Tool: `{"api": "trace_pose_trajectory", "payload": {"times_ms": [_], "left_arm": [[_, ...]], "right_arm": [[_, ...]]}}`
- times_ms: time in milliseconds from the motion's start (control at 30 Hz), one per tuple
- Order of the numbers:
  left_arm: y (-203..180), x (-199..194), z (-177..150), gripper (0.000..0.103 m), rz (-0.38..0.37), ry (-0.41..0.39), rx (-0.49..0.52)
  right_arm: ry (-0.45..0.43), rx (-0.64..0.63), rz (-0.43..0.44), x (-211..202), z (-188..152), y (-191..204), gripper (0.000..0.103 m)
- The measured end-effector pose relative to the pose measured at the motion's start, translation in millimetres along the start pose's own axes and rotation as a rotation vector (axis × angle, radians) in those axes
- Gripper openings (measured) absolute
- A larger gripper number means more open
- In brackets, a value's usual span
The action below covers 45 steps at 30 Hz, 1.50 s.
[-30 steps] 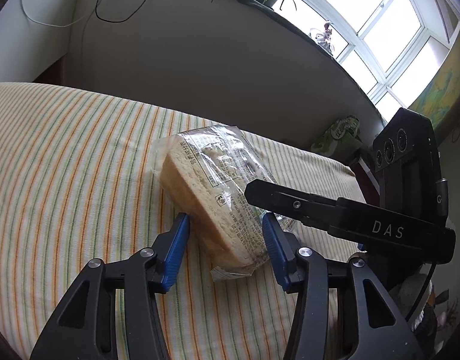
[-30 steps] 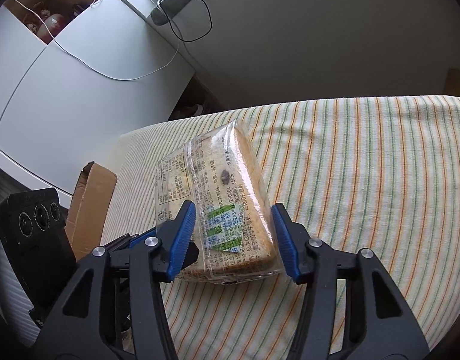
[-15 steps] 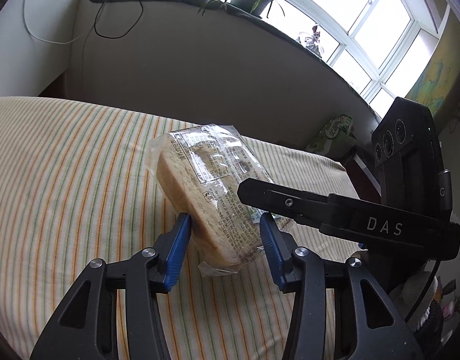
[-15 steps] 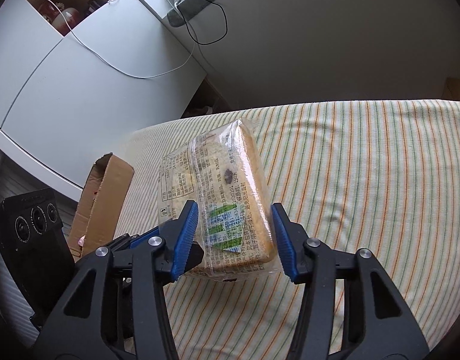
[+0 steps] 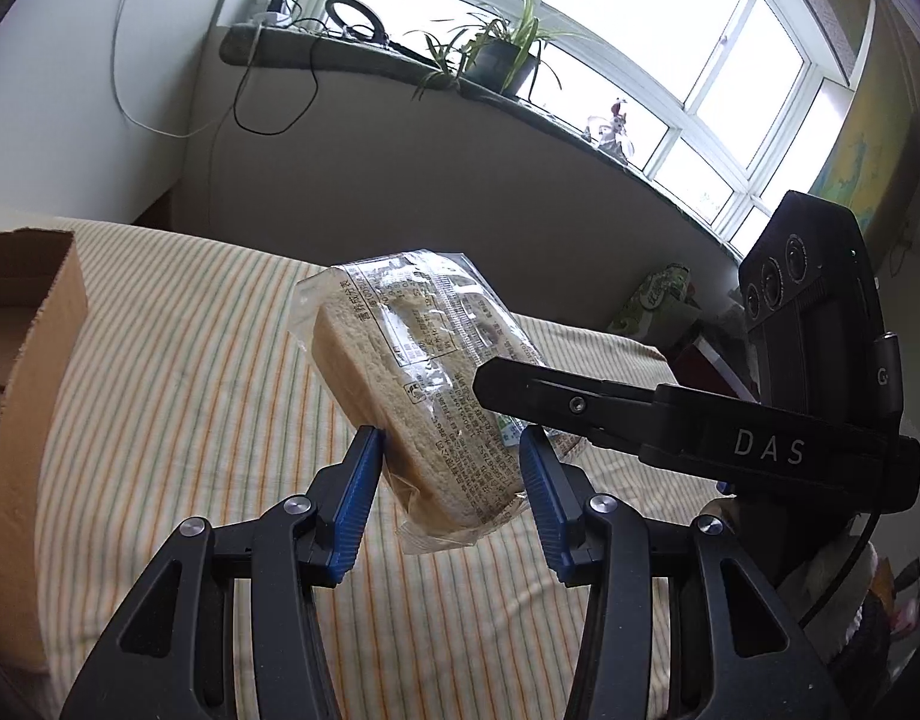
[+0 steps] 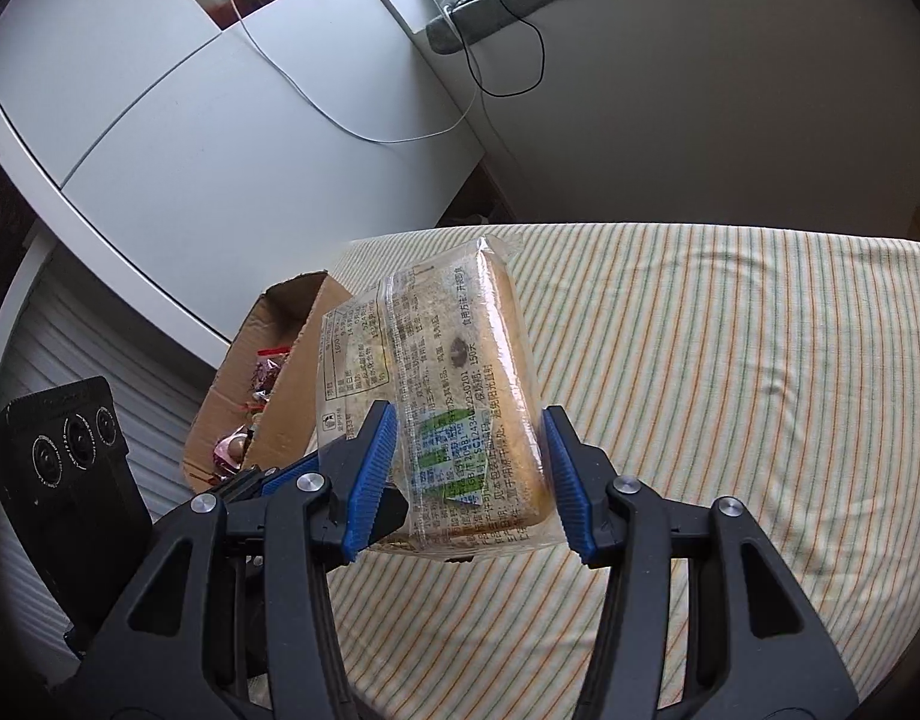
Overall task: Organize snacks
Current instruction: 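Lift the bread loaf with the left gripper and carry it over the box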
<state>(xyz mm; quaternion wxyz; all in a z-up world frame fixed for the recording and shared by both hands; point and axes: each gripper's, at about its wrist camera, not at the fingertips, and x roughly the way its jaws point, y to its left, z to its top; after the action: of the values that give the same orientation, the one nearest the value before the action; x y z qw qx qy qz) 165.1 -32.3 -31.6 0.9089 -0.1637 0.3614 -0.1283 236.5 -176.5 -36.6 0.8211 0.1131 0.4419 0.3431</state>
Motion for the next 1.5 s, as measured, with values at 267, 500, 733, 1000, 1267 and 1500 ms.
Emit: {"api": "trace_pose_trajectory", "payload": {"times_ms": [267,500,733,1000,1267,1500], "left_arm": [[25,-47,-5,0.045,0.036,-0.062,-0.013],[52,-80,-10,0.045,0.088,-0.099,-0.019],[86,-104,-13,0.045,0.138,-0.127,-0.046],[124,-125,-15,0.045,0.187,-0.155,-0.087],[158,-140,-22,0.045,0.219,-0.172,-0.123],[179,-149,-29,0.045,0.262,-0.158,-0.125]], "right_arm": [[0.016,-0.063,0.036,14,-1,53,0.053],[0.041,-0.112,0.07,41,-1,95,0.053],[0.08,-0.151,0.102,75,1,134,0.053],[0.127,-0.187,0.124,117,2,168,0.053],[0.172,-0.214,0.127,155,-2,193,0.053],[0.204,-0.221,0.123,190,-9,206,0.053]]}}
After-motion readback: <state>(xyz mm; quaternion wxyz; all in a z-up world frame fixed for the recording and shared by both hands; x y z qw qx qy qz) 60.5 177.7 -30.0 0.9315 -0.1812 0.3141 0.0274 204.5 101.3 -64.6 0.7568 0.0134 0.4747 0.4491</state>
